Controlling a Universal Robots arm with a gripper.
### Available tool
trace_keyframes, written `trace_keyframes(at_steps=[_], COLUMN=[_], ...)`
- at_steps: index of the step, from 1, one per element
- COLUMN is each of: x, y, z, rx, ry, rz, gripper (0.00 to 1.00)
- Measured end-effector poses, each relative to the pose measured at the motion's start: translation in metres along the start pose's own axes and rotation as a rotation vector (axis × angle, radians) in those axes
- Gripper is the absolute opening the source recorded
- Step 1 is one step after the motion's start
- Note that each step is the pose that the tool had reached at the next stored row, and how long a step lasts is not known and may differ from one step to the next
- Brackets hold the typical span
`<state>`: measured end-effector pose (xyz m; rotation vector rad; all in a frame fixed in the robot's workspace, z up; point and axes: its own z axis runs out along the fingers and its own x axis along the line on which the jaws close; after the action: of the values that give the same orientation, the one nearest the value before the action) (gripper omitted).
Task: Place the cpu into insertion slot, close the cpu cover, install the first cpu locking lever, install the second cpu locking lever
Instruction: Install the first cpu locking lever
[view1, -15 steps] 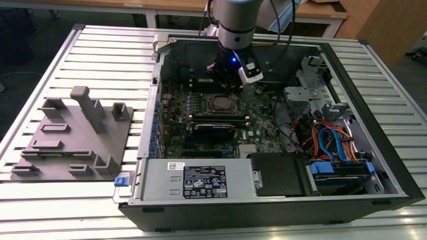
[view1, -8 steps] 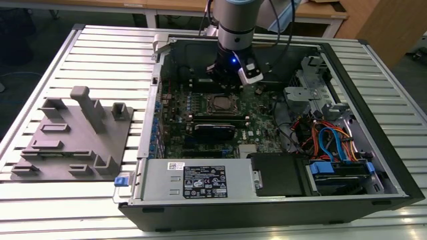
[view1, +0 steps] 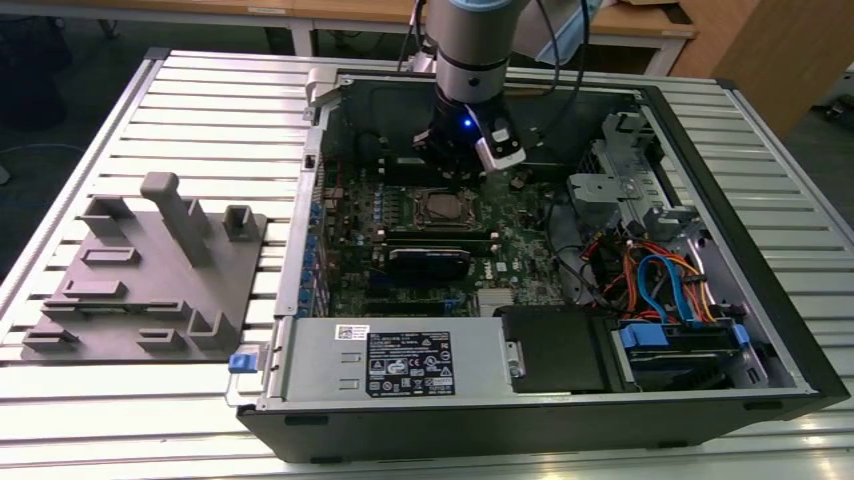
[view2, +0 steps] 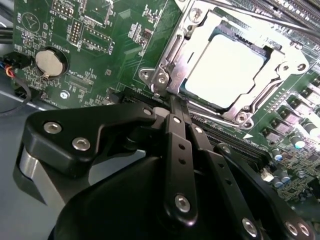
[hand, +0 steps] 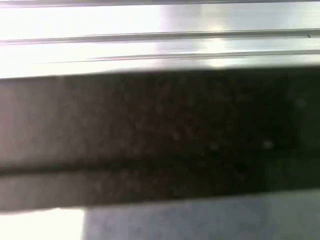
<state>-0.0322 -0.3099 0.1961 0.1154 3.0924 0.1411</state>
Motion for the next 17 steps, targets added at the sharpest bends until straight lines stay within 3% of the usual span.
trace_keyframes(at_steps=[5,12,17], x=[-0.0001,0.0001,0.0], y=[0.0003,-0.0002,-0.0001], z=[-0.0041,0.0004,-0.0013], rx=[0.0005,0.0102,0.0111], ry=[0.0004,0.0001,-0.0004], rz=[0.0,-0.001,0.0], gripper=[0.1,0.1,0.1])
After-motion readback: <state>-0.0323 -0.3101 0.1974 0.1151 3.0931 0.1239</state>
